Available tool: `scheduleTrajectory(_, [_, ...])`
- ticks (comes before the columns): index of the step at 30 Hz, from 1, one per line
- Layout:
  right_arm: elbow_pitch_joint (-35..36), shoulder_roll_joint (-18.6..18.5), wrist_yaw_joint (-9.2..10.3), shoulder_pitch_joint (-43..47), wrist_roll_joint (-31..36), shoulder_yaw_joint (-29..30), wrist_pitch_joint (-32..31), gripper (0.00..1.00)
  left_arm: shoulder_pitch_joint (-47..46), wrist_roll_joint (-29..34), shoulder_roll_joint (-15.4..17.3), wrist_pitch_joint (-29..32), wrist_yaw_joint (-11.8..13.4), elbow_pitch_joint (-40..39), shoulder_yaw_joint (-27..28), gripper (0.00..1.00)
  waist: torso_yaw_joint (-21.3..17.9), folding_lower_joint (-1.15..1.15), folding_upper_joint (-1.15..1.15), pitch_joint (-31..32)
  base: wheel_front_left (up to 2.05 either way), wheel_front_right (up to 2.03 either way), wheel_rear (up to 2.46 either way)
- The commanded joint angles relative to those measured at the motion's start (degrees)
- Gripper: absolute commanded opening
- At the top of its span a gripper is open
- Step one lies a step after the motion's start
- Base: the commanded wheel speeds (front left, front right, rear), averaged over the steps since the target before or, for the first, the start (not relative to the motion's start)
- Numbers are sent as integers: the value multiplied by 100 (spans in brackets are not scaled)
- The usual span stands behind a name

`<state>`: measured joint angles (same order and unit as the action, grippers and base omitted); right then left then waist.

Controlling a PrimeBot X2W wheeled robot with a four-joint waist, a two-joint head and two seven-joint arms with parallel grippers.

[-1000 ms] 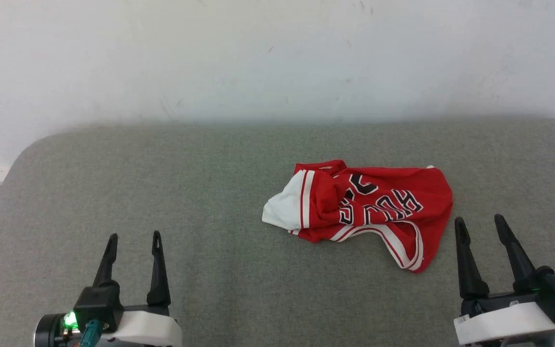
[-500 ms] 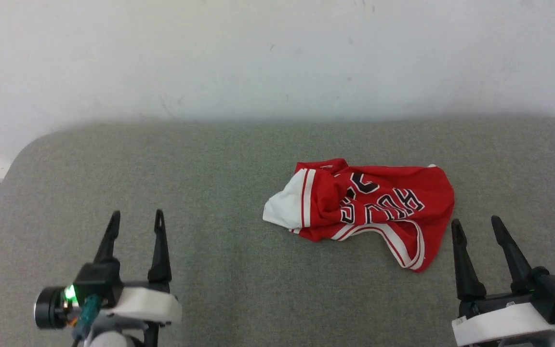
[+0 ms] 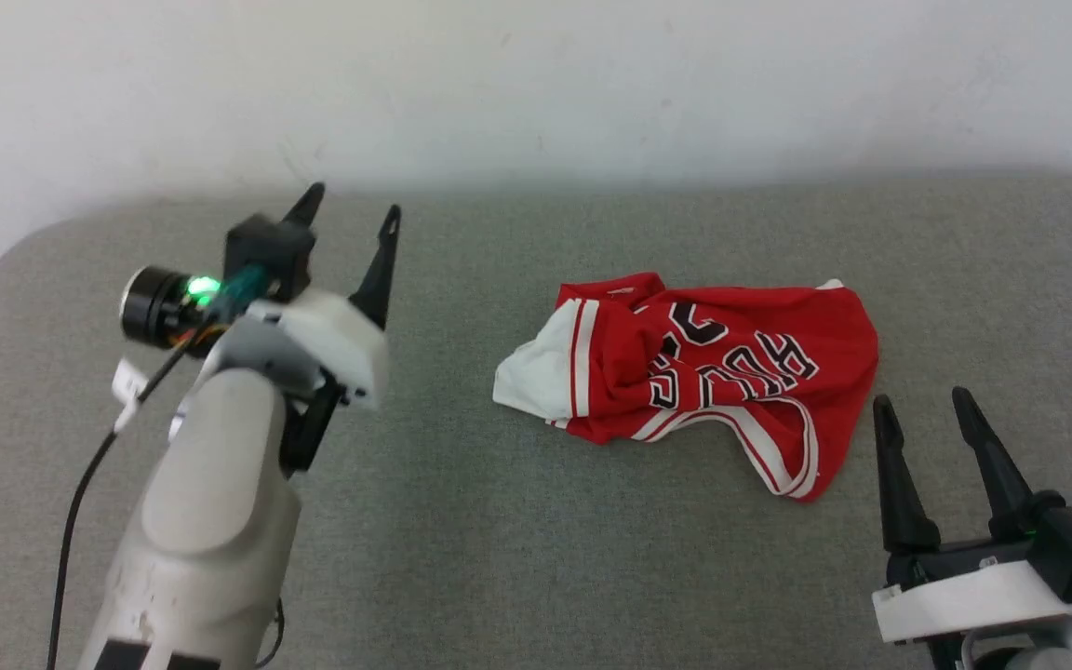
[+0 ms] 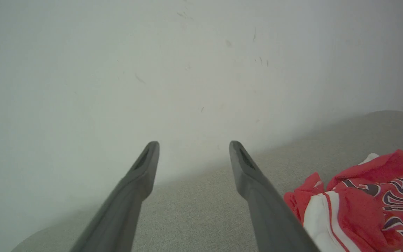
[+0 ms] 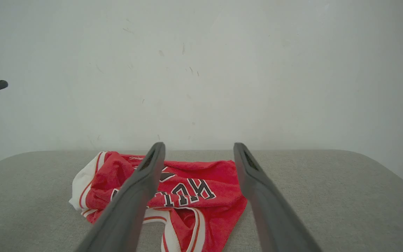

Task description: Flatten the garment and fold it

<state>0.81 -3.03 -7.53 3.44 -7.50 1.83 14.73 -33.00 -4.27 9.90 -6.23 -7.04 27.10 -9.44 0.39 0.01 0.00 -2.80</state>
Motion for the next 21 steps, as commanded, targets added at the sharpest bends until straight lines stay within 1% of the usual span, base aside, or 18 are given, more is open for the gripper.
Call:
scheduleTrajectory(1, [6, 15, 4, -124, 25, -3, 27, 100, -306, -229, 44, 259, -37, 264, -303, 100, -107, -1, 0, -152, 0, 0, 0])
scheduleTrajectory(4, [-3, 15, 4, -209, 23, -19, 27, 100, -791, -810, 214, 915, -42, 649, -1204, 100, -201, -1, 0, -260, 0, 0, 0])
scheduleTrajectory(6, [-15, 15, 4, -252, 25, -22, 27, 100, -1056, -1389, 327, 1473, -43, 821, -1837, 100, -264, -1, 0, -328, 0, 0, 0])
scheduleTrajectory(8, [-16, 15, 4, -298, 28, -25, 27, 100, -1306, -2022, 466, 2074, -43, 864, -2414, 100, -333, -1, 0, -406, 0, 0, 0])
scheduleTrajectory(11, [-10, 15, 4, -389, 24, -34, 27, 100, -1669, -2779, 738, 2816, -44, 814, -3164, 100, -436, -1, 0, -547, 0, 0, 0])
scheduleTrajectory(13, [-13, 15, 4, -458, 24, -59, 27, 100, -1855, -3235, 883, 3316, -44, 799, -3577, 100, -514, -1, 0, -647, 0, 0, 0])
scheduleTrajectory(15, [-11, 15, 4, -534, 12, -79, 27, 100, -2038, -3565, 1032, 3758, -44, 779, -3981, 100, -600, -1, 0, -759, 0, 0, 0])
scheduleTrajectory(19, [-10, 15, 4, -673, -15, -107, 27, 100, -2332, -4052, 1219, 4287, -44, 824, -4596, 100, -761, -1, 0, -998, 0, 0, 0])
scheduleTrajectory(21, [-15, 15, 4, -739, -37, -112, 27, 100, -2442, -4194, 1275, 4467, -44, 886, -4872, 100, -835, -1, 0, -1106, 0, 0, 0])
